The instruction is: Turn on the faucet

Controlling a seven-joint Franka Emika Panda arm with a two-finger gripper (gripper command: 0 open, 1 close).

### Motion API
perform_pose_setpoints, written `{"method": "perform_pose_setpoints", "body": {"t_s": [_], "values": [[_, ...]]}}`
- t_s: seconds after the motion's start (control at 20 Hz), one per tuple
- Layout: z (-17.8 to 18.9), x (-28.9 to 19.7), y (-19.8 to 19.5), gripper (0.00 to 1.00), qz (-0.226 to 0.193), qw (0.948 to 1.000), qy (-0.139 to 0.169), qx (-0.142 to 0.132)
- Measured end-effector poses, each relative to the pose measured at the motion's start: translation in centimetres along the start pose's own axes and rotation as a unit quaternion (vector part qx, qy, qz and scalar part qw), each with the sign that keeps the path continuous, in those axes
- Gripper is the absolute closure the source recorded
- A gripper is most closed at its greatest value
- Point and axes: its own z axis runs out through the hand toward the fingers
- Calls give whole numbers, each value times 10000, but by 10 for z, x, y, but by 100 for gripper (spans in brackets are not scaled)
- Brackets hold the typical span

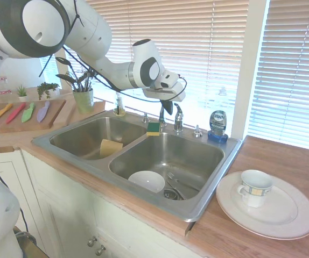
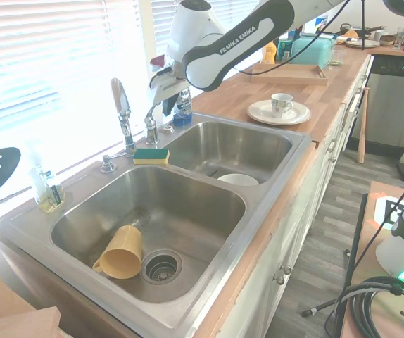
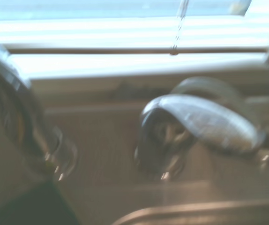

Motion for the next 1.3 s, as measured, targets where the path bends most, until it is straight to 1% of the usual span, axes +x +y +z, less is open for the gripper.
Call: {"method": "perform_pose_setpoints", "body": {"t_s": [0.05,0.1,0.15,0.2,0.3,0.4,0.55,0.8,1.05,1.3], "values": [[7,-2,5,100,-56,9995,-301,-75],[14,-2,11,100,-96,9980,-588,-208],[21,-1,18,100,-115,9956,-836,-405],[28,0,24,100,-115,9928,-1026,-602],[39,2,32,100,-142,9882,-1270,-845],[45,-1,35,100,-152,9854,-1389,-971],[44,-4,37,100,-158,9838,-1457,-1037],[27,-18,53,100,-177,9805,-1580,-1156],[5,-55,97,100,-186,9760,-1734,-1307],[-26,-98,146,100,-183,9765,-1748,-1246]]}}
